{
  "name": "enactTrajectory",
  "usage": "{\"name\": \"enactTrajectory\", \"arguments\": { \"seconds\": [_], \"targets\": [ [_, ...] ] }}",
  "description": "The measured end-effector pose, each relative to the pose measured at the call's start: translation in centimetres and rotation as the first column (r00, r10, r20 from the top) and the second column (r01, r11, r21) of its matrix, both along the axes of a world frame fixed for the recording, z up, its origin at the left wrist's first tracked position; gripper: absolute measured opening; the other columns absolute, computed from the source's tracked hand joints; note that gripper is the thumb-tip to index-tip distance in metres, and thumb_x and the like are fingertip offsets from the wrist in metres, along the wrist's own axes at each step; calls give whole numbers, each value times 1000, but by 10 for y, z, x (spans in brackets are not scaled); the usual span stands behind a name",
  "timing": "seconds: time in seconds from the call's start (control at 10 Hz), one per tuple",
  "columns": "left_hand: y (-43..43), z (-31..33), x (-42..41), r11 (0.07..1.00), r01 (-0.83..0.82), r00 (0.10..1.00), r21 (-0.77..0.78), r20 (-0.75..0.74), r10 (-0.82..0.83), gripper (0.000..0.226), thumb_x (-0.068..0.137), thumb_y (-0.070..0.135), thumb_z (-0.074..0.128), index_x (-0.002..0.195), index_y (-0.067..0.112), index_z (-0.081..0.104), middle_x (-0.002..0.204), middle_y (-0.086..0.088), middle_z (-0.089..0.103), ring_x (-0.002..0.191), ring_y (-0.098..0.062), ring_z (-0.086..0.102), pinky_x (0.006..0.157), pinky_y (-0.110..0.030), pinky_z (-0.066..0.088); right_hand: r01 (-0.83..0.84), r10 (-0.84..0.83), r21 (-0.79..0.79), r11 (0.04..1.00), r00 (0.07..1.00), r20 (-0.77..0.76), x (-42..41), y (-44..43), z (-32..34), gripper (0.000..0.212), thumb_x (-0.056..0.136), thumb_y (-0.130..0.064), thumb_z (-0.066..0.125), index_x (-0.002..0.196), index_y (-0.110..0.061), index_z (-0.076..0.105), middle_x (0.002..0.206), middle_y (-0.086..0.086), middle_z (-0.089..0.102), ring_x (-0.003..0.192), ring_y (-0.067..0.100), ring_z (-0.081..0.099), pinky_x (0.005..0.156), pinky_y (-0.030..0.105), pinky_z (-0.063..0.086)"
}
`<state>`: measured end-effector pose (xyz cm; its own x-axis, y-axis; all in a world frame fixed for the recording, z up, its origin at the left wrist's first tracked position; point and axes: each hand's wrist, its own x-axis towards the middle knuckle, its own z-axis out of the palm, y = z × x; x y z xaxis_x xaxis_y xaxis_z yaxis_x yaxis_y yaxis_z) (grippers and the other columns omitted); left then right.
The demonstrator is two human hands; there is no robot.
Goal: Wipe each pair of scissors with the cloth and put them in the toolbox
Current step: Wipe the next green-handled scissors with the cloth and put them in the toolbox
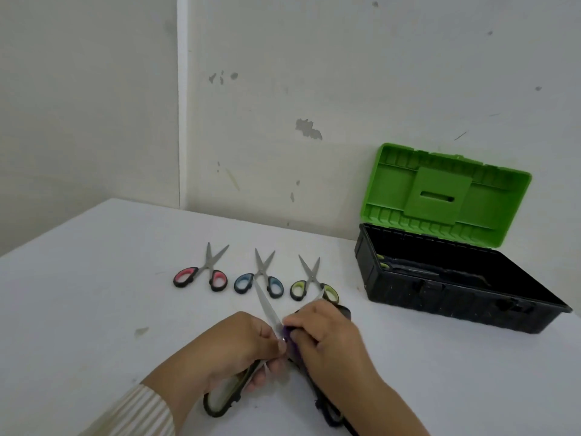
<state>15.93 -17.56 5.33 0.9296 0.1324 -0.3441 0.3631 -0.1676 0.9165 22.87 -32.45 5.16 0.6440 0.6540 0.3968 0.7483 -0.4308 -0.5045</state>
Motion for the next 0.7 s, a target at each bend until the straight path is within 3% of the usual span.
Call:
{"name": "enactTrajectory", "arguments": {
  "seconds": [0.1, 0.2, 0.3, 0.4, 0.5, 0.6, 0.7],
  "targets": [
    [0, -3, -1, 999, -1, 1000, 49, 9, 0, 28, 86, 25, 65, 71, 2, 70, 76, -26, 71, 46, -20, 51, 46, -21, 43, 125, -130, 78, 989, 990, 54, 11, 3, -4, 20, 87, -13, 53, 96, -19, 70, 94, 0, 54, 82, 12, 51, 68, 3, 34],
    [0, -5, -1, 996, -10, 1000, 92, 26, 8, 28, 84, 27, 65, 65, 7, 71, 77, -31, 67, 48, -21, 51, 50, -21, 43, 107, -112, 104, 989, 993, 41, 8, 2, -6, 18, 86, -15, 55, 95, -20, 70, 92, -1, 57, 81, 11, 52, 69, 5, 35],
    [1, -8, 1, 996, -22, 999, 92, 49, 18, 27, 83, 27, 66, 61, 12, 70, 68, -20, 66, 45, -20, 50, 49, -22, 42, 89, -92, 88, 992, 995, 33, 2, 5, -5, 18, 87, -16, 55, 96, -22, 70, 93, -6, 55, 78, 0, 49, 70, 2, 35],
    [2, -8, 2, 996, -25, 997, 86, 68, 19, 26, 83, 28, 66, 64, 11, 71, 66, -17, 66, 44, -19, 49, 47, -22, 42, 161, -164, 108, 981, 986, 16, 9, 4, -7, 20, 89, -19, 51, 100, -21, 68, 97, -5, 53, 78, 0, 48, 70, 1, 34],
    [1, -9, 2, 995, -32, 997, 92, 70, 25, 29, 83, 26, 65, 58, 14, 69, 57, -14, 63, 45, -21, 48, 50, -23, 42, 68, -67, 108, 992, 998, -8, 1, 8, -11, 21, 86, -24, 50, 95, -21, 69, 90, -8, 55, 80, 6, 52, 69, 5, 38],
    [-2, -6, 2, 994, -23, 997, 105, 78, 15, 27, 83, 29, 66, 60, 14, 69, 67, -24, 65, 49, -23, 49, 54, -27, 42, 138, -143, 153, 979, 989, 27, 6, 6, -12, 19, 87, -17, 52, 95, -19, 69, 88, -7, 54, 77, 7, 50, 69, 4, 37],
    [-2, -6, 0, 994, -21, 996, 103, 92, 11, 30, 85, 24, 65, 58, 12, 66, 52, -8, 61, 41, -17, 48, 47, -20, 40, 79, -88, 96, 992, 992, 93, 0, 9, -15, 27, 85, -27, 44, 95, -18, 68, 90, -6, 53, 79, 5, 50, 70, 12, 39]
  ]
}}
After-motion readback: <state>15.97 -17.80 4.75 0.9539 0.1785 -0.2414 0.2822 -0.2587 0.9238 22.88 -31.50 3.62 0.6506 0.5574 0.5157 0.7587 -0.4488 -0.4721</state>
